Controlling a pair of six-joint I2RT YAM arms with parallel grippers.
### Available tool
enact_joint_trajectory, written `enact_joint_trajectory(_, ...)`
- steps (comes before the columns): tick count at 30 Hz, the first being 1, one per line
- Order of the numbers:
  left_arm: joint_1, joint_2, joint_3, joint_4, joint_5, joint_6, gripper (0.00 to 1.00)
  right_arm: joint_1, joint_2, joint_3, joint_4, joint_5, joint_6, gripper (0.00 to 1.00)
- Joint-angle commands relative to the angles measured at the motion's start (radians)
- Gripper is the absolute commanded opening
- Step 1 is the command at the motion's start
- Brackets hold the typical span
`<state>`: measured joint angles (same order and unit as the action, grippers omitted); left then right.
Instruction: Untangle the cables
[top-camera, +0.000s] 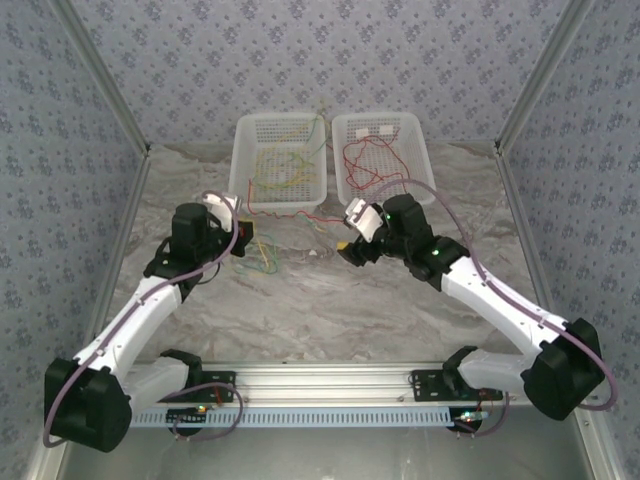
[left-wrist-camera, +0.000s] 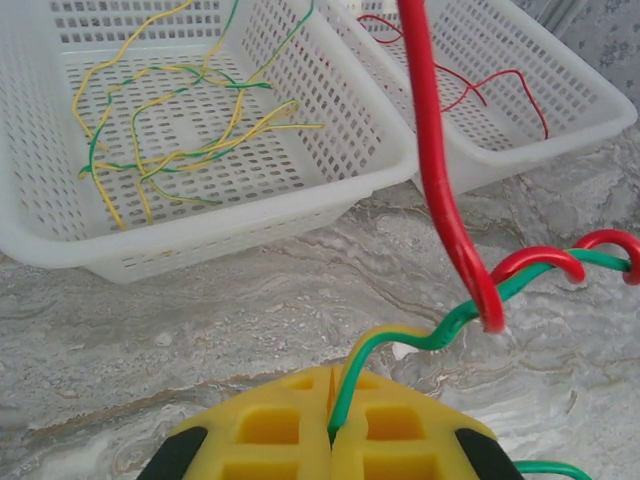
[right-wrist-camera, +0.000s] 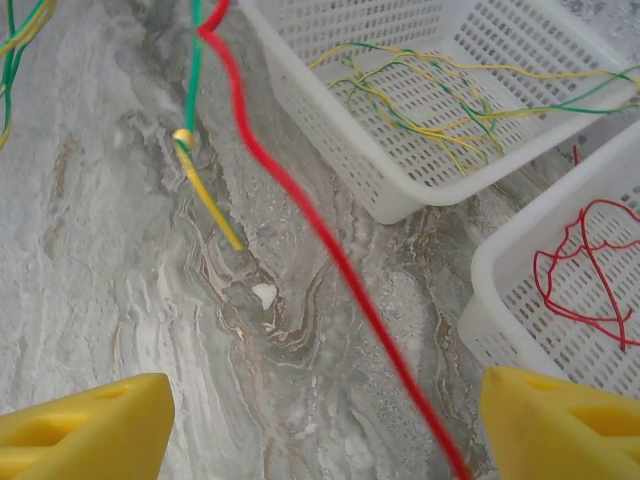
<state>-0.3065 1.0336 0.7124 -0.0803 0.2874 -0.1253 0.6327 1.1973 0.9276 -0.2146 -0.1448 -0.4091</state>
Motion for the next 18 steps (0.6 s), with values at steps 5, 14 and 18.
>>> enact_joint_trajectory(5, -0.032, -0.02, 0.019, -0.006, 0.072, 0.047, 0.0, 0.013, 0.081, 0.059, 0.02, -0.007, -0.163, 0.81)
enact_joint_trajectory(14, -0.036, -0.042, -0.015, 0.024, 0.012, 0.039, 0.0, -0.019, 0.13, 0.096, -0.019, -0.056, -0.195, 0.0)
enact_joint_trajectory(18, -0.034, -0.044, -0.031, 0.051, -0.103, 0.0, 0.0, -0.062, 0.084, 0.066, -0.014, -0.105, -0.074, 0.0)
